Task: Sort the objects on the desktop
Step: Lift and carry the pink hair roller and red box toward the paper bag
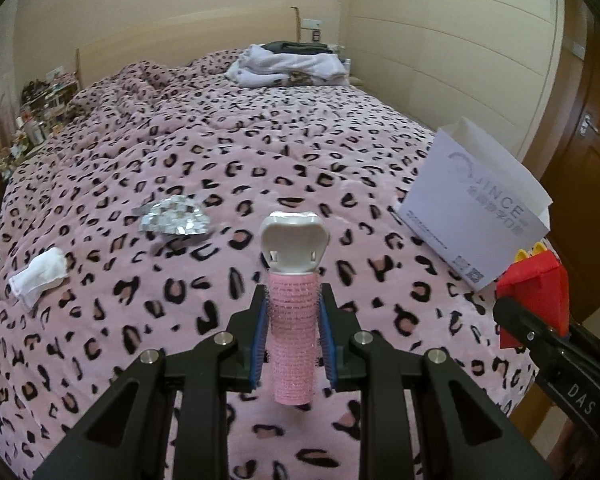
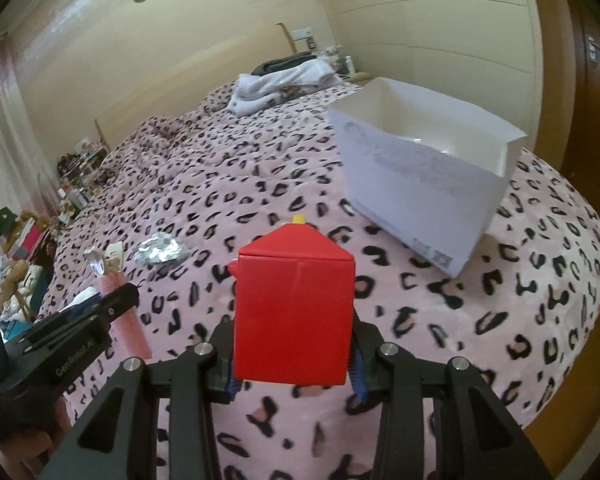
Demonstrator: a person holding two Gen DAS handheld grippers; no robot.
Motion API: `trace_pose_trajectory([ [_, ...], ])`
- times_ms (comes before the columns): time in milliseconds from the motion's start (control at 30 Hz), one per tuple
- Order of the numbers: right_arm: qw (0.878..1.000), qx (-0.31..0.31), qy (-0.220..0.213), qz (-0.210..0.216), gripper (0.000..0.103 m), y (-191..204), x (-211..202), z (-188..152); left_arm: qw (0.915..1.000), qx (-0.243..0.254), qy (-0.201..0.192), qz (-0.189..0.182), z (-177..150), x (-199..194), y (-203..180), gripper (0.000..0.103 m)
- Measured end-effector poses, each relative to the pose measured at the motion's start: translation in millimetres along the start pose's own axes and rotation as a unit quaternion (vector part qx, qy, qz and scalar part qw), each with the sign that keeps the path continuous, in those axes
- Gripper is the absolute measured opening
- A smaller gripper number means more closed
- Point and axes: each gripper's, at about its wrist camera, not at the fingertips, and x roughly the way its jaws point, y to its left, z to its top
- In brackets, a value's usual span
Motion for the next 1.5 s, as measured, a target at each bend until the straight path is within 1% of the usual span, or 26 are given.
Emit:
trace_pose_trajectory([
  [500,0.999,0.032,-0.01,-0.034,0.041,-53,-8,8,0.9979,0.044,0.014,-0.046,10,27,-65,0.024],
  [900,0.997,0.046,-0.017,-0.053,0.041,-82,-13,14,0.9924,0.088,0.017,-0.085,23,40,-124,0.024],
  [1200,0.996,0.049,-0.025,-0.068,0.041,-96,-19,21,0.9883,0.109,0.018,-0.106,29,47,-151,0.024],
  [1500,0.995,0.051,-0.032,-0.079,0.041,-103,-23,25,0.9849,0.126,0.019,-0.117,30,52,-166,0.024],
])
